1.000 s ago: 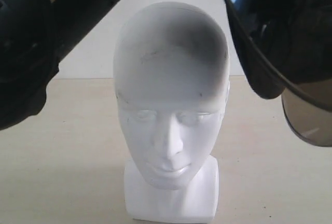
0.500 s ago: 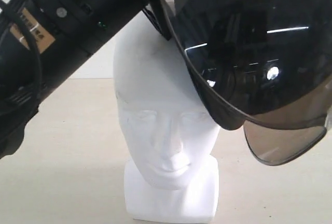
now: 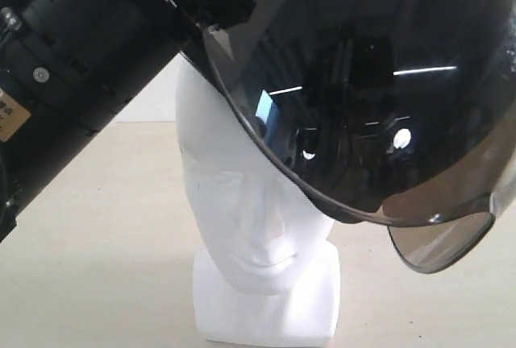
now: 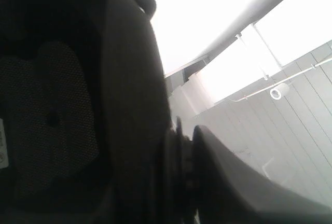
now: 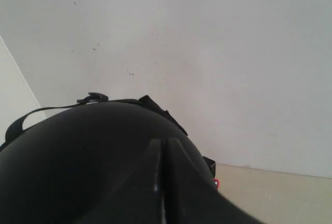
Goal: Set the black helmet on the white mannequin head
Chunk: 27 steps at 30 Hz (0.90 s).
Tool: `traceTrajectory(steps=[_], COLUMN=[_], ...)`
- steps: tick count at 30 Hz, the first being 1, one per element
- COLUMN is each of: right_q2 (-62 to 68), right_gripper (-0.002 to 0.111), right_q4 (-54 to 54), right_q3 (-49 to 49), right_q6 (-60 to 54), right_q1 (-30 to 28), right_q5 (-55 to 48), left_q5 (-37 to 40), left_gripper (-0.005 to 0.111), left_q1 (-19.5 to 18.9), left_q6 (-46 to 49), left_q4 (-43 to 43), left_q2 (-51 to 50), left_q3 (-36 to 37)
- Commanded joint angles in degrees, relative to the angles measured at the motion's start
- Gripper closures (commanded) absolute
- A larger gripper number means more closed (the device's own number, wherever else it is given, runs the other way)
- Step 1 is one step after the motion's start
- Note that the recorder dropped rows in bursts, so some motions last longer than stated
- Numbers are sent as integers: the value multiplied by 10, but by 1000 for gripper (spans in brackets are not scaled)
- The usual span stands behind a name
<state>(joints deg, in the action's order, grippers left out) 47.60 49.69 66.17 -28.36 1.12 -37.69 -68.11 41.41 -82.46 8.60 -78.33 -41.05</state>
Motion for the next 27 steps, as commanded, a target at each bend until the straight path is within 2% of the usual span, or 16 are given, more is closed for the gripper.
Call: traceTrajectory(steps=[1,9,17,22,27], right_q2=[11,12,52,77,90], right_gripper=[109,109,109,109,109], right_q4=[10,13,149,151,157], right_q3=[3,3,3,3,3], right_q6=[-11,-12,-112,-124,-126], right_q1=[1,1,1,1,1], right_q5=[-15,-20,-56,-77,-84], left_q5=[-18,-18,-18,-18,-18], left_gripper=[102,102,102,102,102], left_q1=[-4,-29,-31,-33,-55], left_q6=[17,23,28,51,54], left_q4=[-40,-33,-33,-36,-36], left_q2=[10,13,13,13,13], left_q3=[19,39,45,45,45])
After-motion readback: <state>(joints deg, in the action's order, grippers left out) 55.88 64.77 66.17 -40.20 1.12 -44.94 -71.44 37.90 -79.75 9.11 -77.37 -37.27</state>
